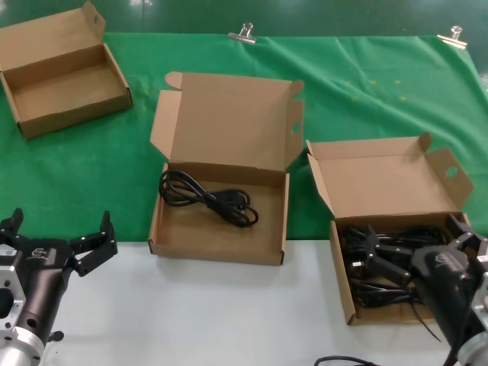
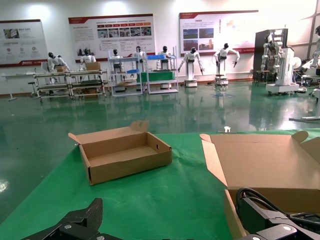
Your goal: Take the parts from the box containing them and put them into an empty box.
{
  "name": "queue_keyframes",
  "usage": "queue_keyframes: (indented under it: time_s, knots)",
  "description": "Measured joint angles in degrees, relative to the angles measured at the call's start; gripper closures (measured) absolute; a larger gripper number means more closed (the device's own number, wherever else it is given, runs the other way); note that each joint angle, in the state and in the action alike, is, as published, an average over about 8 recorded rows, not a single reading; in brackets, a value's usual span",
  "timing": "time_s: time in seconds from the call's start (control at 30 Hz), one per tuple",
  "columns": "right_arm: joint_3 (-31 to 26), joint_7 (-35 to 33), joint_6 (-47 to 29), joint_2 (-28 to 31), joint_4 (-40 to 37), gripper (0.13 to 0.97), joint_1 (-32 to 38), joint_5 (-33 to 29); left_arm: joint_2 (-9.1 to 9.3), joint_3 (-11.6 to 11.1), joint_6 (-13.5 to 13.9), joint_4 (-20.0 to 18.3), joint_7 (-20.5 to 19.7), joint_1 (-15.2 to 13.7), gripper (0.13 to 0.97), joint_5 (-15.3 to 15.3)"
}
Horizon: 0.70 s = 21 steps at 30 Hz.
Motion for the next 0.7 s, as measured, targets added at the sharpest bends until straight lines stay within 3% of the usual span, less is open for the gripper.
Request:
queue_keyframes:
  time_s: [0.7]
  knots:
    - [0.0,0.0,0.0,0.0,0.0,0.129,0.0,0.0,0.0,0.0,0.0,0.0,0.0,0.0,0.132,0.0]
